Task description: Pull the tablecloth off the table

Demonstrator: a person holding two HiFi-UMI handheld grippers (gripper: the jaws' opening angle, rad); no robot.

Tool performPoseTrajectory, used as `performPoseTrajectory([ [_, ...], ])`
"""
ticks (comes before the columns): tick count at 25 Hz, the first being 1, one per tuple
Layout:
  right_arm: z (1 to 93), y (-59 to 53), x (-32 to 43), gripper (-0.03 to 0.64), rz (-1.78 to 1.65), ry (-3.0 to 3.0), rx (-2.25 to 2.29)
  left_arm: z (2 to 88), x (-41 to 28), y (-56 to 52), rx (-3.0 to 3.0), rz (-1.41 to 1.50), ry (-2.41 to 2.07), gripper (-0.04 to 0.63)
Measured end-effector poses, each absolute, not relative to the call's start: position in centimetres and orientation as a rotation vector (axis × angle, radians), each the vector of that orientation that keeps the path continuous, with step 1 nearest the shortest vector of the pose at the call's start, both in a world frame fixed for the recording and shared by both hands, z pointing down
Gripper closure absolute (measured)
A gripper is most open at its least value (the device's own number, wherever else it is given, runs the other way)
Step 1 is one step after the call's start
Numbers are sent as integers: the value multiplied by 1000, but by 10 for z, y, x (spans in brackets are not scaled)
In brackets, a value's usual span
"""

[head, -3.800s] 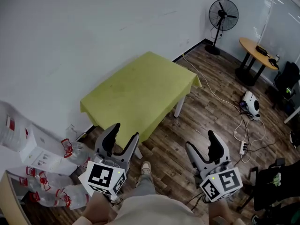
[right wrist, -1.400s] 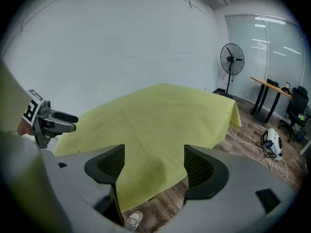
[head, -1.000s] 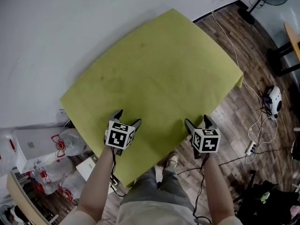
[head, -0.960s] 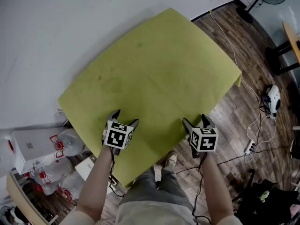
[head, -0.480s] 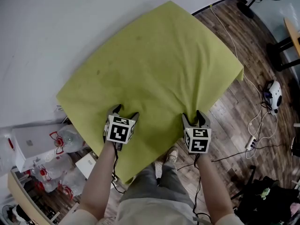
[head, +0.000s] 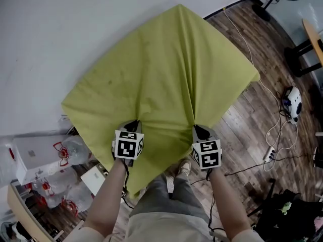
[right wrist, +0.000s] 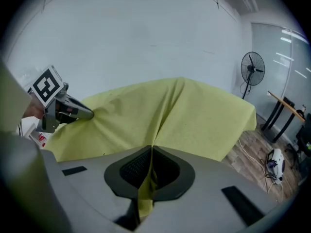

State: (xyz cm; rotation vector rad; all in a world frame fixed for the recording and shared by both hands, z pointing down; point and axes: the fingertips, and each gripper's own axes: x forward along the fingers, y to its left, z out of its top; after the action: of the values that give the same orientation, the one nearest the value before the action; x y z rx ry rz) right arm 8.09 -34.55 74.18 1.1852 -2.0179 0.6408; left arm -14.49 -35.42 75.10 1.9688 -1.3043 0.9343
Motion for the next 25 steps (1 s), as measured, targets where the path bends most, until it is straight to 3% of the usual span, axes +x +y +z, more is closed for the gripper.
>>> performPoseTrajectory([
  [13, 616, -336, 75, 583, 667, -2229, 1220, 629, -149, -350, 2062, 764, -1474, 574],
  [25, 415, -309, 107, 583, 348, -2537, 1470, 433, -129, -333, 2340, 500, -1680, 574],
])
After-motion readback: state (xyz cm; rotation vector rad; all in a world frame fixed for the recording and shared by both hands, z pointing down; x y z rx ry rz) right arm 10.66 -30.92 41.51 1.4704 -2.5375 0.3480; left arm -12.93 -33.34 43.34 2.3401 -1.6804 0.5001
